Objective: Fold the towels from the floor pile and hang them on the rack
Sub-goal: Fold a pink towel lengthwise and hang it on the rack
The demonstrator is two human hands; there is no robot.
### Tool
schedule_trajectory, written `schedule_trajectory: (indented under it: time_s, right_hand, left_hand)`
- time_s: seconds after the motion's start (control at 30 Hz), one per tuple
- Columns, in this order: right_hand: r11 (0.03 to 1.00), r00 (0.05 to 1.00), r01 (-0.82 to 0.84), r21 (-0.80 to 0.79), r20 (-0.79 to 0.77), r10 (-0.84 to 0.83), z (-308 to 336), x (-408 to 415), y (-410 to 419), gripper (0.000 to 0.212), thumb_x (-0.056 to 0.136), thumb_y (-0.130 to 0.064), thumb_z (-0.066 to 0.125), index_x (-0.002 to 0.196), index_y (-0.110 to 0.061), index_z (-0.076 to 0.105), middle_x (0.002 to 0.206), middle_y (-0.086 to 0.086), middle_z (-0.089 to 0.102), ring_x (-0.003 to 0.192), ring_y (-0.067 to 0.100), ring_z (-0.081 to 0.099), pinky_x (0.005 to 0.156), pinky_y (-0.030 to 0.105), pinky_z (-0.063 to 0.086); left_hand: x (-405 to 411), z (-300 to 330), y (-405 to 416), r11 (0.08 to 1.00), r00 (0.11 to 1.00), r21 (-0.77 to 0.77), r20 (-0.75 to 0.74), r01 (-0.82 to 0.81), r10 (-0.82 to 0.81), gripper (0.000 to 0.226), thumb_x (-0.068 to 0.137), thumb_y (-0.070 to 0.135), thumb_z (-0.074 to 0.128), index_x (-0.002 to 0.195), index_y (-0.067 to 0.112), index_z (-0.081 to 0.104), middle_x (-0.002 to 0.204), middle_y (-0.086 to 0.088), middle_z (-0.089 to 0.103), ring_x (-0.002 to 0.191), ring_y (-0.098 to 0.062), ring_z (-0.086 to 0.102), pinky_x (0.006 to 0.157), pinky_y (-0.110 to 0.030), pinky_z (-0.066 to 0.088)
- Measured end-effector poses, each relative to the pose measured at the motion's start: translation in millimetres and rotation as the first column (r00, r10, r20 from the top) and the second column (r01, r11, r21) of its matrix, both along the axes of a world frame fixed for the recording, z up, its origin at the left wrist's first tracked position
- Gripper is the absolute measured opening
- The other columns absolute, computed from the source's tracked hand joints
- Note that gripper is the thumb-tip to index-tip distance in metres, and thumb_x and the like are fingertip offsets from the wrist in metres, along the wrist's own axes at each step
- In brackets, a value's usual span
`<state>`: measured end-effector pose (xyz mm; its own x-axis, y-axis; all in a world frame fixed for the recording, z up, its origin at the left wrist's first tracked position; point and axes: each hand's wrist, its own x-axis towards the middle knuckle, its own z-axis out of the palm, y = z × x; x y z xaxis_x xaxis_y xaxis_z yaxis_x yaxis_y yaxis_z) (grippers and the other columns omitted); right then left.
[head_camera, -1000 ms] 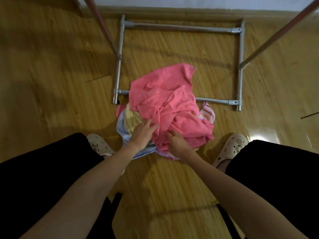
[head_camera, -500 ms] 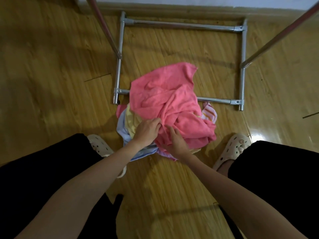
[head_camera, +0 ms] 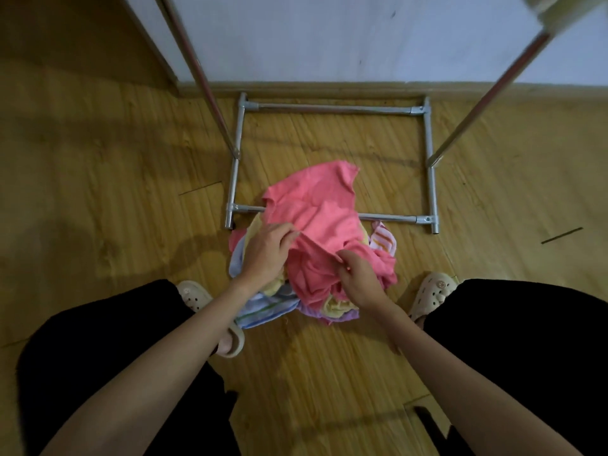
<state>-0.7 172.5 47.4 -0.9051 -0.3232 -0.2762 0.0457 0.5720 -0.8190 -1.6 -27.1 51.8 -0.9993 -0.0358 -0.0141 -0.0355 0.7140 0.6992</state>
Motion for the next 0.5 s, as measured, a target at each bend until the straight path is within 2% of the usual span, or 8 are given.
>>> schedule_trajectory:
  time_s: [0.03,0.1,0.2,0.23,0.3,0.37,0.5]
  right_hand:
    - [0.999,1.0,-0.03,-0.016,0.001,0.03,14.9,1.4,3.1,0.014,0.082,-0.005,0.045,0.074,-0.001,0.056,0.063,-0.004,0.051,0.06,0.011,0.044,0.06,0.037,0.036]
    - [0.995,0.997,-0.071,-0.065,0.022,0.073,46.0,4.9,7.3,0.017,0.084,-0.002,0.046,0.067,-0.006,0.05,0.057,-0.01,0.042,0.053,0.003,0.037,0.055,0.03,0.032]
    - [0.984,0.994,-0.046,-0.172,0.088,0.061,95.4,9.8,9.2,0.034,0.092,-0.002,0.052,0.062,-0.016,0.046,0.056,-0.004,0.048,0.051,0.001,0.042,0.052,0.021,0.033]
    - [0.975,0.991,-0.015,-0.223,0.124,0.044,112.7,10.1,9.2,0.032,0.094,-0.005,0.053,0.064,-0.013,0.049,0.058,0.004,0.054,0.051,0.004,0.047,0.051,0.021,0.036]
    - [0.938,0.983,0.071,-0.34,0.181,-0.008,146.6,10.0,8.4,0.026,0.096,-0.008,0.052,0.074,0.006,0.056,0.062,0.016,0.059,0.05,0.012,0.056,0.047,0.022,0.038]
    - [0.893,0.977,0.142,-0.428,0.204,-0.058,174.8,9.3,8.3,0.026,0.096,-0.005,0.05,0.083,0.015,0.058,0.059,0.013,0.059,0.048,0.011,0.058,0.045,0.019,0.037]
    - [0.836,0.974,0.205,-0.509,0.193,-0.121,222.8,12.3,9.0,0.023,0.096,-0.006,0.05,0.085,0.01,0.062,0.051,0.001,0.06,0.044,0.007,0.055,0.043,0.016,0.038]
  left_hand:
    - [1.0,9.5,0.9,1.0,1.0,-0.019,-0.026,0.012,-0.013,0.015,0.093,0.019,0.056,0.086,0.01,0.065,0.076,-0.001,0.063,0.071,-0.012,0.054,0.064,-0.029,0.043]
    - [1.6,26.2,1.5,0.999,0.998,-0.032,-0.054,0.017,-0.019,0.019,0.092,0.023,0.055,0.089,0.008,0.067,0.083,-0.004,0.063,0.078,-0.02,0.059,0.069,-0.036,0.047]
    - [4.8,58.3,6.2,1.0,0.996,-0.006,-0.092,0.023,-0.023,0.013,0.09,0.015,0.06,0.093,0.006,0.068,0.09,-0.005,0.061,0.083,-0.023,0.06,0.072,-0.04,0.05]
    - [7.6,69.8,8.6,1.0,0.994,-0.002,-0.11,0.027,-0.027,0.012,0.09,0.015,0.06,0.096,0.007,0.067,0.094,-0.004,0.06,0.086,-0.021,0.06,0.073,-0.039,0.05]
    - [17.5,92.1,11.8,1.0,0.989,-0.002,-0.142,0.028,-0.028,0.014,0.091,0.018,0.06,0.102,0.01,0.062,0.1,-0.001,0.059,0.091,-0.015,0.059,0.077,-0.031,0.05]
    - [29.8,109.9,11.6,0.999,0.992,0.033,-0.128,0.025,-0.021,0.014,0.09,0.017,0.062,0.103,0.014,0.061,0.099,0.001,0.06,0.09,-0.011,0.06,0.076,-0.029,0.052]
    - [59.8,150.3,11.9,0.977,0.998,0.206,0.007,0.062,-0.065,0.028,0.084,0.004,0.063,0.101,0.027,0.064,0.094,0.012,0.067,0.09,-0.004,0.064,0.072,-0.017,0.047]
